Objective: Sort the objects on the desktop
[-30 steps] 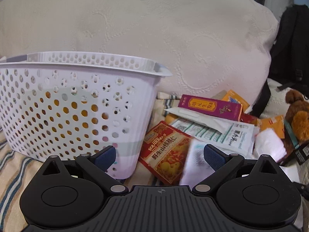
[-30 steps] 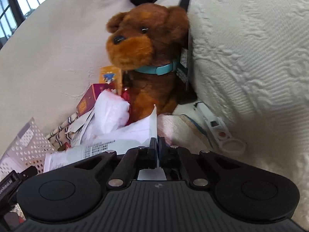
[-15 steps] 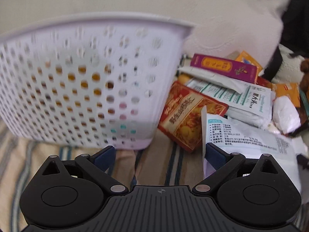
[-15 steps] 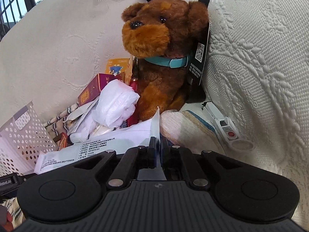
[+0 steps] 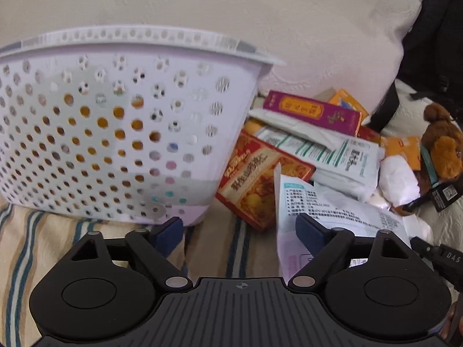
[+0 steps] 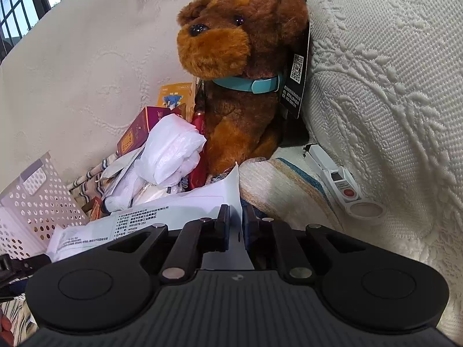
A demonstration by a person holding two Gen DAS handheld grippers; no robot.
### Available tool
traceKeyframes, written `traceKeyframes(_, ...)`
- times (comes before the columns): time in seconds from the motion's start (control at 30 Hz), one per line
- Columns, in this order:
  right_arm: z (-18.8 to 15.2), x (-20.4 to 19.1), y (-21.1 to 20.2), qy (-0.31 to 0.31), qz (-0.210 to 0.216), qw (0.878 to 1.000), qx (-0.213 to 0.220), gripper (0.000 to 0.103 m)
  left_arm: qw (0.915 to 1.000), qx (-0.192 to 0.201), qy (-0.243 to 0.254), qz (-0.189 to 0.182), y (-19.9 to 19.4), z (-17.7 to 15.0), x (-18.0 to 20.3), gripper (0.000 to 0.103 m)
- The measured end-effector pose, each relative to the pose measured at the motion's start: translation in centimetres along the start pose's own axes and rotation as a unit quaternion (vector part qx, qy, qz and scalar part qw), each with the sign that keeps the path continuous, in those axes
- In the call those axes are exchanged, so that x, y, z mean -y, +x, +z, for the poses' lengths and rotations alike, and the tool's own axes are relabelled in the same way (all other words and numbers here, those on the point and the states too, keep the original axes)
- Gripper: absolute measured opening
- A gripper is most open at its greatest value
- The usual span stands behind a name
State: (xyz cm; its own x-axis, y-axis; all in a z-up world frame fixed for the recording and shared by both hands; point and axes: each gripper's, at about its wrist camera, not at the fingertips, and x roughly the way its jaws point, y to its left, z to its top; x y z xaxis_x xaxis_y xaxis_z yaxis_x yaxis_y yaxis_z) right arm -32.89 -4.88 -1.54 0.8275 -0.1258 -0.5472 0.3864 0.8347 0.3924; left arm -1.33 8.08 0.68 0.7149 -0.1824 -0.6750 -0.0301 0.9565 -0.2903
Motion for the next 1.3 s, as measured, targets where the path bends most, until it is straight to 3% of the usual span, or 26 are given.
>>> traceKeyframes(0.07,0.0,0.0,-0.1,-0.001,0.000,1.000,0.003,0.013,0.9995,-0.017,-0.024,-0.014,0.7,0.0,-0.5,0.082)
traceKeyframes(0.13,-0.1,-0.2,-0.1,-0.004,0.000,1.000,0.005,0.013,0.9976,-0.028,-0.042,-0.047,1.0,0.0,-0.9,0.053)
traceKeyframes(0.17,-0.1,-0.2,-0.1,-0.004,0.000,1.000,0.007,0.014,0.9963,-0.030,-0.045,-0.067,1.1,-0.1,-0.9,0.017)
traceKeyframes(0.2,-0.2,-0.2,-0.1,-0.002,0.002,1.000,0.008,0.014,0.9954,-0.029,-0.038,-0.083,1.0,-0.2,-0.8,0.006)
traceKeyframes(0.23,-0.2,-0.2,-0.1,-0.001,0.000,1.000,0.009,0.014,0.9971,-0.019,-0.023,-0.069,0.8,-0.5,-0.3,0.001)
traceKeyframes(0.33,-0.1,-0.1,-0.1,0.003,0.002,1.000,0.010,0.014,0.9990,-0.006,0.011,-0.042,0.9,-1.1,0.7,0.000)
traceKeyframes(0.53,-0.1,0.3,-0.2,0.020,0.007,1.000,0.007,0.014,0.9963,0.021,-0.028,-0.078,-0.3,-0.5,-0.1,0.000)
traceKeyframes(0.6,0.0,0.6,-0.4,0.038,0.026,0.999,0.004,0.014,0.9951,0.031,-0.033,-0.088,-0.6,-0.4,0.2,0.000)
traceKeyframes(0.73,0.0,0.5,-1.0,0.044,0.033,0.998,0.008,0.014,0.9955,0.046,-0.021,-0.080,-1.5,-0.5,0.6,0.000)
traceKeyframes(1.0,0.5,1.8,-2.5,0.104,0.112,0.988,0.019,0.014,0.9933,0.085,-0.025,-0.075,-2.9,-0.5,0.4,0.000)
traceKeyframes(1.3,0.8,1.1,-4.5,0.117,0.146,0.982,0.017,0.014,0.9934,0.100,-0.023,-0.052,-4.7,-0.4,0.7,0.001)
